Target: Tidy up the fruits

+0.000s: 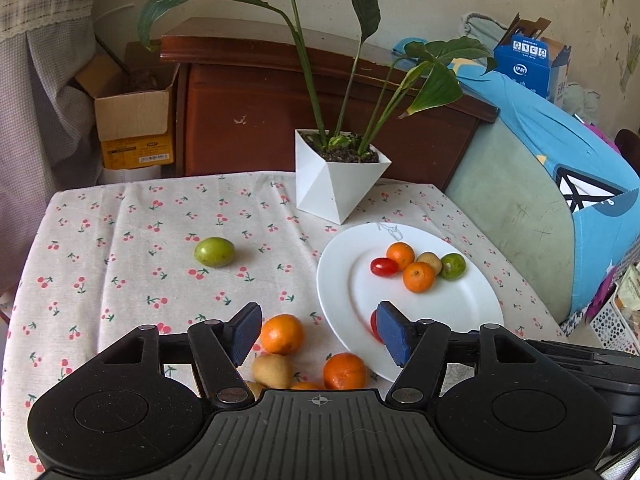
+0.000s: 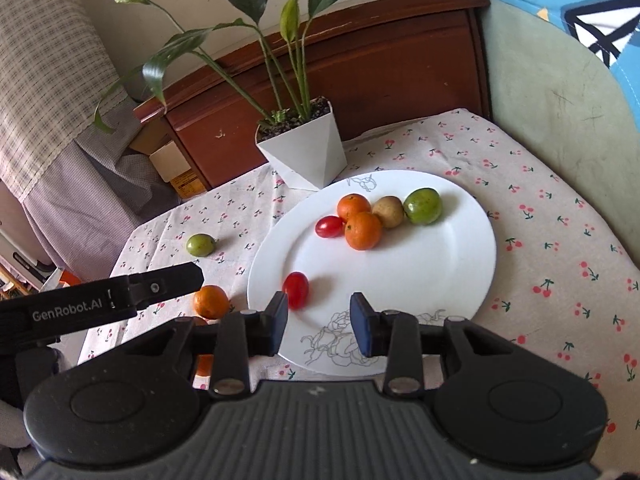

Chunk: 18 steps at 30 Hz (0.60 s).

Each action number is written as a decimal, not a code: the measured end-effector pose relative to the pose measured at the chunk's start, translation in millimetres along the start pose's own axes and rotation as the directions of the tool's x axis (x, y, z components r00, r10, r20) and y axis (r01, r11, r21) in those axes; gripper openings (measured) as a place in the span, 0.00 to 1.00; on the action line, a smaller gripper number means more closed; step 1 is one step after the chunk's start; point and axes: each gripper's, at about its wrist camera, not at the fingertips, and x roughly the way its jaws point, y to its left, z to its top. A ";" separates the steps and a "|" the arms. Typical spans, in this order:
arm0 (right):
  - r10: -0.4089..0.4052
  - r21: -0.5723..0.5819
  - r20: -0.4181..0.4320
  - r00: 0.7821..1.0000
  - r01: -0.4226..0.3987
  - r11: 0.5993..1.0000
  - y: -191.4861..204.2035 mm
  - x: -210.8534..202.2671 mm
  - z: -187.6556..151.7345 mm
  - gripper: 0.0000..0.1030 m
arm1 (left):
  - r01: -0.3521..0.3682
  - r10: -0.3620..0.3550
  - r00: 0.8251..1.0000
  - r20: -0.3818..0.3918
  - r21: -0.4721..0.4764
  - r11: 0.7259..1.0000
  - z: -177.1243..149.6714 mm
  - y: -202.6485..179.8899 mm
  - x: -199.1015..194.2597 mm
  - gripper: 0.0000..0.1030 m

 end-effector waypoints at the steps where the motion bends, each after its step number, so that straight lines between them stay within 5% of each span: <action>1: 0.014 -0.008 -0.006 1.000 -0.014 1.000 2.1 0.9 -1.6 0.35 | -0.007 0.007 1.000 -0.002 0.001 1.000 -1.4 2.1 -2.7 0.61; 18: 0.094 -0.177 -0.046 0.995 -0.101 0.979 37.4 23.9 -17.5 0.35 | -0.067 0.065 0.996 -0.061 -0.029 0.997 -32.2 32.0 -22.5 0.61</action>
